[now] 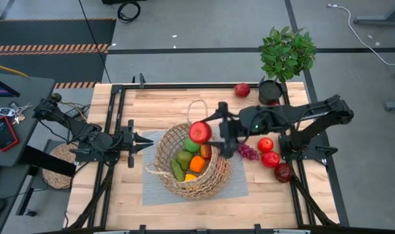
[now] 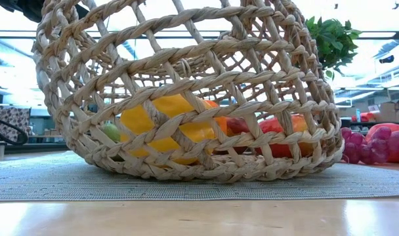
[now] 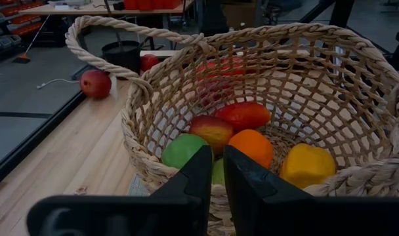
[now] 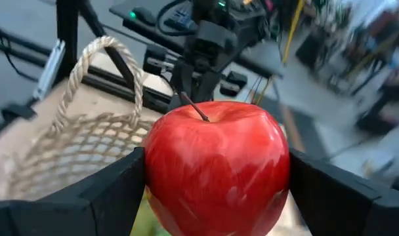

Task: Build produce basket
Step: Put the red apple into the basket, then put the pomegranate into the basket

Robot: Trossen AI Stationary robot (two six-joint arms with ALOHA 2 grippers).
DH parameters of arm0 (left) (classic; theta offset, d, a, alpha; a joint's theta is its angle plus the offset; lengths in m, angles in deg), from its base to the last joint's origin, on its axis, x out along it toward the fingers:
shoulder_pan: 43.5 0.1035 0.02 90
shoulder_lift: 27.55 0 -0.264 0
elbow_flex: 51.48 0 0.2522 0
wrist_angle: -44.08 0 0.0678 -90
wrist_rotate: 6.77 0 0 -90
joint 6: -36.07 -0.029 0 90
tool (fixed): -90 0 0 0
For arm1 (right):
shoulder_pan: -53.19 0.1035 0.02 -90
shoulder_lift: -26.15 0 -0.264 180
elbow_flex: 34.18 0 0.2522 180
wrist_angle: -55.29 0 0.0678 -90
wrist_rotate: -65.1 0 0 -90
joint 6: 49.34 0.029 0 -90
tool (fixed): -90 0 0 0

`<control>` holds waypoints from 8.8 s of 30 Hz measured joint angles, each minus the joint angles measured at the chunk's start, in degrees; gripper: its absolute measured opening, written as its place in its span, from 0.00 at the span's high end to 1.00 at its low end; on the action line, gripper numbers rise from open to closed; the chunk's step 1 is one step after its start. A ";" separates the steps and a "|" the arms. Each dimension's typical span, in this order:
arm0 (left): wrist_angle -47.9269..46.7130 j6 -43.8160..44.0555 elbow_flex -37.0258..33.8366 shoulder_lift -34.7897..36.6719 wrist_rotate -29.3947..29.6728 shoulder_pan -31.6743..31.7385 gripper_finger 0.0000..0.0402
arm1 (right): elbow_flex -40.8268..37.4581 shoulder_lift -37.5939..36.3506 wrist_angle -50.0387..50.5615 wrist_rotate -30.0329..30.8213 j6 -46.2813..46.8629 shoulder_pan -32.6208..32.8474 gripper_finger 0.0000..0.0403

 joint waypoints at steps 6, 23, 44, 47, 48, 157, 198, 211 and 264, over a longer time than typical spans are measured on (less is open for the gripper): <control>0.00 0.00 0.00 0.00 0.00 -0.02 0.88 | 0.00 4.11 -1.87 1.30 -14.82 0.72 0.13; -0.02 0.00 0.00 -0.01 0.00 -0.02 0.88 | 0.00 12.60 -21.05 5.85 -42.28 1.16 0.13; 0.00 0.00 0.00 -0.01 -0.01 -0.02 0.88 | -0.02 21.05 -14.09 -2.33 -29.86 -1.12 0.13; 0.00 0.00 0.00 0.00 0.00 -0.02 0.88 | -0.02 20.97 -10.44 -5.68 -25.89 -1.29 0.13; -0.01 0.00 0.00 -0.01 -0.01 -0.02 0.88 | -0.02 20.96 -9.12 -6.80 -24.63 -1.49 0.13; -0.02 0.00 0.00 0.01 -0.01 -0.01 0.88 | -35.82 13.80 -22.54 -4.06 38.57 -56.42 0.09; -0.03 0.00 0.00 -0.01 0.01 -0.01 0.88 | -35.80 -11.29 -47.01 2.26 19.87 -9.86 0.11; -0.04 0.00 0.00 -0.01 0.01 -0.02 0.88 | -35.53 -4.17 -58.26 14.21 -5.86 2.42 0.11; -0.02 0.00 0.00 0.01 0.01 -0.01 0.88 | -16.90 22.01 -57.38 8.51 -47.17 -0.92 0.11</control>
